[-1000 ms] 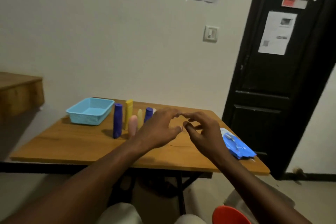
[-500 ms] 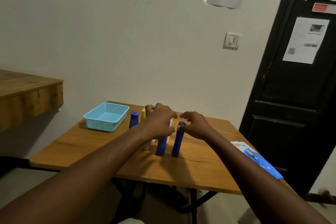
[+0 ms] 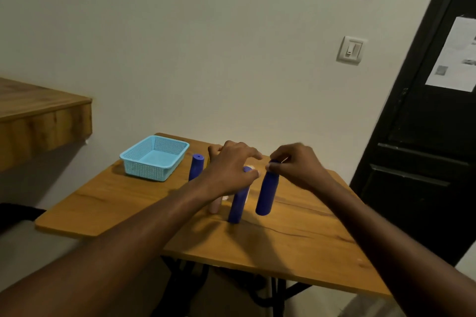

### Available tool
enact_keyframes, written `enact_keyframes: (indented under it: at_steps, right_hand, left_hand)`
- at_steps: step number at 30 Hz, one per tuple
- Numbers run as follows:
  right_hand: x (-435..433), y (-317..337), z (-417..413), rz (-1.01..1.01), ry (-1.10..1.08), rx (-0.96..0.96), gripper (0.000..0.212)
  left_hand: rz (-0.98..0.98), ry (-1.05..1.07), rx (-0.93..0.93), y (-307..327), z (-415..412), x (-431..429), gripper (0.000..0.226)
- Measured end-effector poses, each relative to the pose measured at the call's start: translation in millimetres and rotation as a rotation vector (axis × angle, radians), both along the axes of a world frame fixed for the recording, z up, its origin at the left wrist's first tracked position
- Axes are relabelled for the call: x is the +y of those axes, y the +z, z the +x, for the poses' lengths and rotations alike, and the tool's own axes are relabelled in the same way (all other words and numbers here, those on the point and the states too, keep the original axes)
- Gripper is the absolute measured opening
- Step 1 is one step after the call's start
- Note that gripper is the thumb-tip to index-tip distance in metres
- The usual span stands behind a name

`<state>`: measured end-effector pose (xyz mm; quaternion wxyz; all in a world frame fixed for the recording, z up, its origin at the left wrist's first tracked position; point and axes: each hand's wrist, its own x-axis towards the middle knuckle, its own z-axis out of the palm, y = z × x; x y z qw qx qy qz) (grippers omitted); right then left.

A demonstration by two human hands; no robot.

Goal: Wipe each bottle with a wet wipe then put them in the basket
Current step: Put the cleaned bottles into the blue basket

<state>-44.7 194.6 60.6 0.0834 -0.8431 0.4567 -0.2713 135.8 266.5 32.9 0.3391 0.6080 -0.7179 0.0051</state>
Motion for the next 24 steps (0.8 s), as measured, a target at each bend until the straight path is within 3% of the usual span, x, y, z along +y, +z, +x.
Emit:
enact_keyframes:
  at_steps: [4, 10, 17, 24]
  right_hand:
    - [6, 59, 19, -0.110, 0.038, 0.029, 0.022]
    - [2, 134, 80, -0.161, 0.130, -0.065, 0.020]
    - [-37, 153, 183, -0.044, 0.209, -0.260, 0.024]
    - [-90, 107, 290, 0.167, 0.216, -0.246, 0.031]
  left_hand:
    - [0.017, -0.103, 0.335, 24, 16, -4, 0.039]
    - [-0.051, -0.173, 0.563, 70, 60, -21, 0.036]
    - [-0.053, -0.057, 0.545, 106, 149, -36, 0.040]
    - [0.117, 0.070, 0.610, 71, 236, -58, 0.049]
